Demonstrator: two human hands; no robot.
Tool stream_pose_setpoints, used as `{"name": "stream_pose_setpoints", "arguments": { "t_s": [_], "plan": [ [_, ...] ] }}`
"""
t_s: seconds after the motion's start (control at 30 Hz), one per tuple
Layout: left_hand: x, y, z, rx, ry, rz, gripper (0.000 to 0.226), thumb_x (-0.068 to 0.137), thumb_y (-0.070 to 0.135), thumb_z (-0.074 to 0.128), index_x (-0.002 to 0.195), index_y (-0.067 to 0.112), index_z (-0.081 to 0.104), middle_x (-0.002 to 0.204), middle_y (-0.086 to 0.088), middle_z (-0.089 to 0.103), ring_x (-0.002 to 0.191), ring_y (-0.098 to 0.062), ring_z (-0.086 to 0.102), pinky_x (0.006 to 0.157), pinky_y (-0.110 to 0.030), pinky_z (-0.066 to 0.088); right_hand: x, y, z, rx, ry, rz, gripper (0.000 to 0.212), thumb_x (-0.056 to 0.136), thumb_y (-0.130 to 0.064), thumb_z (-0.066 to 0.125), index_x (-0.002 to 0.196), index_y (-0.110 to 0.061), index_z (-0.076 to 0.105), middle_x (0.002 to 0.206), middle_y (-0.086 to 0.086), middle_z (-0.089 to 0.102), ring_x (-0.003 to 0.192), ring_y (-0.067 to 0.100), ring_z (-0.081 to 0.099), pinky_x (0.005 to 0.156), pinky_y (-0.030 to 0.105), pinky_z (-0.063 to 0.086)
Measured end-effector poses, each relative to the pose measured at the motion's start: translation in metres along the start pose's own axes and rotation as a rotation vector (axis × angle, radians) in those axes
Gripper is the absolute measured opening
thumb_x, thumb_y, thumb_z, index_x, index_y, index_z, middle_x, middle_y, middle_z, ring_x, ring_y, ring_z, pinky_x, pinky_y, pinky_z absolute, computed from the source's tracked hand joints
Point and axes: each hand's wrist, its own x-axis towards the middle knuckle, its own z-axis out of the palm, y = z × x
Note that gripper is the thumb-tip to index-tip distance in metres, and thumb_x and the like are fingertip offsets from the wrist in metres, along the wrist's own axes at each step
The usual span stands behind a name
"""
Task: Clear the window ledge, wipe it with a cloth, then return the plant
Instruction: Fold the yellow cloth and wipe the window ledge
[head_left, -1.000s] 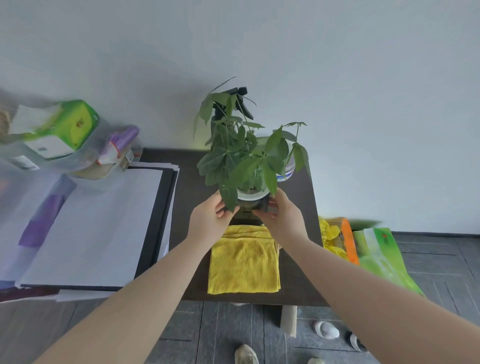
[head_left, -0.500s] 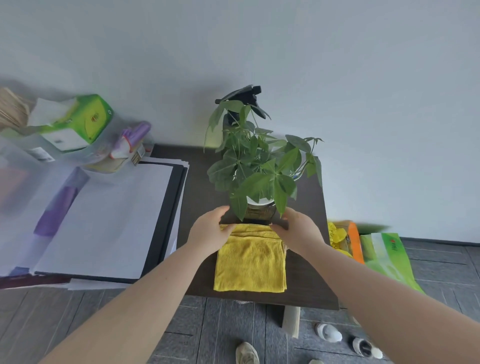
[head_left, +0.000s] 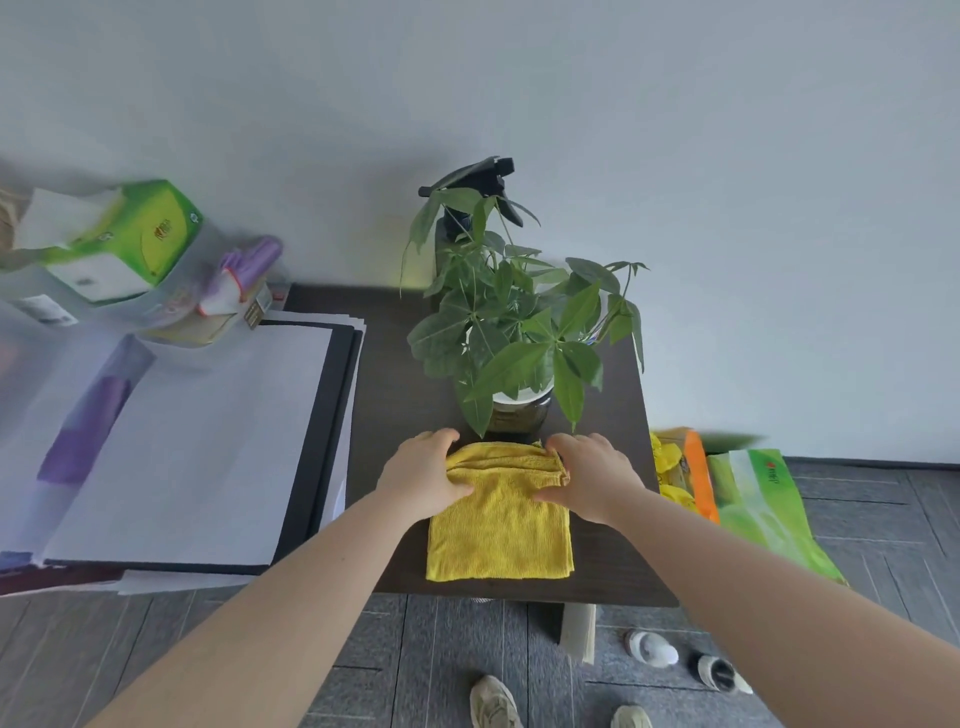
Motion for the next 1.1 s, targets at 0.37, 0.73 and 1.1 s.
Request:
{"name": "stream_pose_setpoints", "arguments": {
  "t_s": [0.37,0.73,1.1],
  "plan": [
    [-0.030,0.026,-0.006,0.084,0.000,0.085,0.021,0.088,0.028,0.058,0.075,0.023,0.042,0.071,0.009,0.044,0.075,-0.019,0.049,0.057,-0.028,0.032,-0.031,0.001,-0.001,0.292,-0.015,-0.029,0.014,0.086,-0.026,0.058,0.098,-0.022,0.054,0.092,-0.002,0.056,0.086,0.023,0.056,0.072,0.034,0.049],
    [-0.085,0.172,-0.013,0.203,-0.002,0.162,0.032,0.085,0.027,0.062,0.065,0.023,0.037,0.069,0.006,0.042,0.073,-0.021,0.044,0.061,-0.030,0.032,-0.128,0.105,-0.050,0.423,0.175,-0.026,0.028,0.088,-0.019,0.055,0.115,-0.025,0.058,0.101,0.000,0.061,0.086,0.021,0.056,0.066,0.027,0.044],
    [-0.149,0.489,0.084,0.384,-0.016,0.556,0.017,0.084,0.034,0.065,0.081,0.026,0.050,0.076,0.012,0.047,0.081,-0.018,0.050,0.065,-0.028,0.036,-0.349,0.371,-0.093,0.542,0.412,0.227,0.009,0.082,-0.021,0.054,0.089,-0.024,0.060,0.089,-0.003,0.060,0.088,0.022,0.058,0.075,0.034,0.052]
  ]
}}
